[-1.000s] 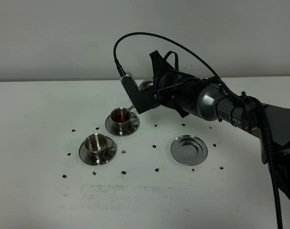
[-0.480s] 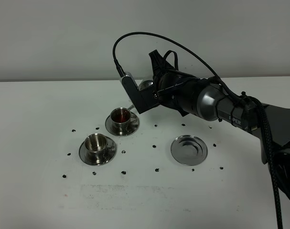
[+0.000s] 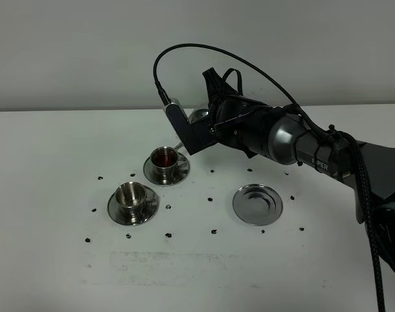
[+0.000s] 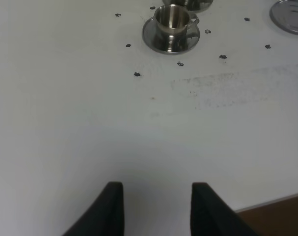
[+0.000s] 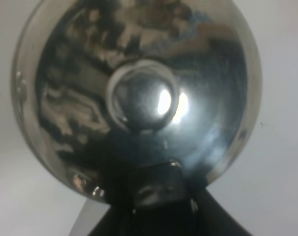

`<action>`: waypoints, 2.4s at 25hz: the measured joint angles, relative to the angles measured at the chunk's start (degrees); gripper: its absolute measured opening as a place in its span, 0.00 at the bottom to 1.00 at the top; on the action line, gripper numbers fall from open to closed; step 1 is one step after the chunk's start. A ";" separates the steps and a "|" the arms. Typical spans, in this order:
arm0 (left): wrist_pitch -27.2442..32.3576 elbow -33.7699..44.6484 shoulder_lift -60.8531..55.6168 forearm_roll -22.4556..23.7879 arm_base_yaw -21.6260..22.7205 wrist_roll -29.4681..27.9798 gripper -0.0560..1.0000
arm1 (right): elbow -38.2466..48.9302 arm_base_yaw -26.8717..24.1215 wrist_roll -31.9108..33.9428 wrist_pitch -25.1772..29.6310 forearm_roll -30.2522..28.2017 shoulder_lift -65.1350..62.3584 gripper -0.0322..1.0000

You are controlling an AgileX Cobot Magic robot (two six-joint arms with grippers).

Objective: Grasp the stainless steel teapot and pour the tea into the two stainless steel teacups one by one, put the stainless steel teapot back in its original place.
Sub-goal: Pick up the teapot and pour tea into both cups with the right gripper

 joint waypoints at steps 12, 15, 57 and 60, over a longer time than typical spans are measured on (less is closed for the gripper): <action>0.00 0.00 0.00 0.00 0.00 0.00 0.35 | 0.00 0.00 -0.03 0.00 -0.20 0.00 0.23; 0.00 0.00 0.00 0.00 0.00 0.00 0.35 | 0.00 0.00 0.48 0.00 0.79 0.00 0.23; 0.00 0.00 0.00 0.00 0.00 0.00 0.35 | 0.00 -10.46 12.11 19.65 59.61 -4.86 0.23; 0.00 0.00 0.00 0.00 0.00 0.00 0.35 | 0.00 -10.46 12.16 19.49 59.73 -3.68 0.23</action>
